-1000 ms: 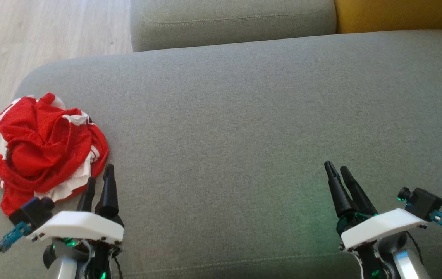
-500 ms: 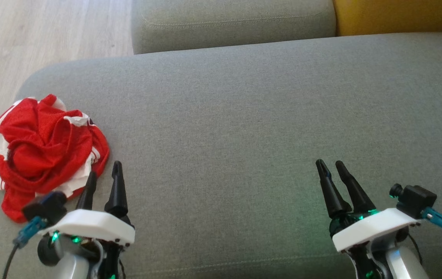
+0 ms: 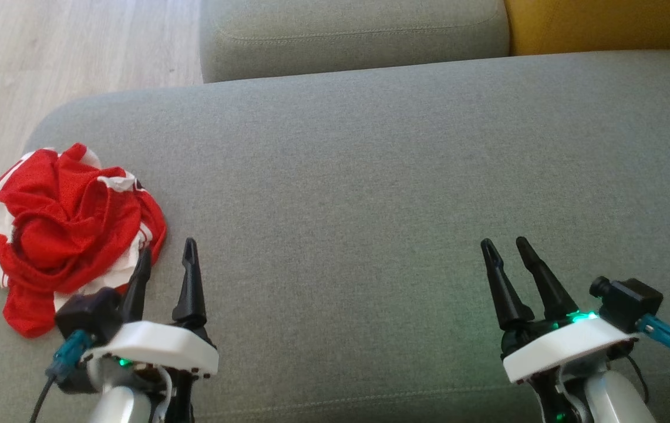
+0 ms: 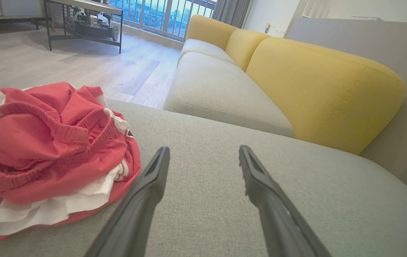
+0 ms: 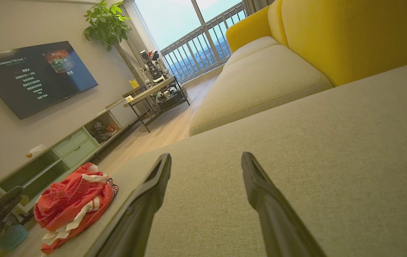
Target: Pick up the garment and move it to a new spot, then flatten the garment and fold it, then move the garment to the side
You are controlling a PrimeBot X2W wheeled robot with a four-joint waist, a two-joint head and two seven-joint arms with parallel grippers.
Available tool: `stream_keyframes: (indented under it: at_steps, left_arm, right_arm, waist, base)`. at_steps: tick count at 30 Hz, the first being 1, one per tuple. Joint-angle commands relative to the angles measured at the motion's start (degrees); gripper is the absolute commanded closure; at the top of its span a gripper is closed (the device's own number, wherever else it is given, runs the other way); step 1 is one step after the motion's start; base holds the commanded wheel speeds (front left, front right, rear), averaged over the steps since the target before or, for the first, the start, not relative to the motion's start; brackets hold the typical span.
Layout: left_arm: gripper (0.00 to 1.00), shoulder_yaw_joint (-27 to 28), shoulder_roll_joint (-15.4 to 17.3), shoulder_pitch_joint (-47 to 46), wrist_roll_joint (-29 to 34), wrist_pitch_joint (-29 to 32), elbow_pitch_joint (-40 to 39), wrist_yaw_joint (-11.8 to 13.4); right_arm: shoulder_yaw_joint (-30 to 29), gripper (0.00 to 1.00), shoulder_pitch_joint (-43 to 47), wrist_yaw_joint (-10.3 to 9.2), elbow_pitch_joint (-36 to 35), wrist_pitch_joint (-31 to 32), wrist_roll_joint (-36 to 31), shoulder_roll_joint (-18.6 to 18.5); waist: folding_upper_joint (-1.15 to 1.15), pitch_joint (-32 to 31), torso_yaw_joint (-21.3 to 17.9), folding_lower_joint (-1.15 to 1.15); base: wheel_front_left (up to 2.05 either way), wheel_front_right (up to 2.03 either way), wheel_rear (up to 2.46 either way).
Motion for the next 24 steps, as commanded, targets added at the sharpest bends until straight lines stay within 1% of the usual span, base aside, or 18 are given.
stream_keyframes:
  at_steps: [1, 10, 20, 24]
  left_arm:
    - [0.00, 1.07, 0.97, -1.36, 2.09, -1.15, -2.43, -0.13]
    - [0.00, 0.85, 0.25, -0.66, 6.71, -2.51, -2.66, -1.86]
    - [0.00, 1.22, -0.90, 0.21, 13.70, -4.21, -2.75, -4.11]
    - [0.00, 1.79, -1.89, 0.80, 16.72, -5.06, -2.55, -5.23]
  right_arm:
    - [0.71, 0.00, -2.87, -0.01, -1.92, -1.13, -2.30, -0.56]
    - [1.08, 0.00, -2.97, -0.01, -1.24, -2.49, -7.70, -0.59]
    - [0.73, 0.00, -3.29, -0.01, -0.62, -4.17, -14.75, -0.64]
    - [0.68, 0.00, -3.47, -0.01, -0.25, -5.02, -18.13, -0.66]
  waist:
    - [0.00, -0.03, 0.06, 0.00]
    - [0.00, 0.09, 0.24, 0.00]
    - [0.00, 0.25, 0.37, 0.00]
    - [0.00, 0.27, 0.39, 0.00]
  base:
    - [0.00, 0.00, 0.00]
    - [0.00, 0.00, 0.00]
    - [0.00, 0.00, 0.00]
    - [0.00, 0.00, 0.00]
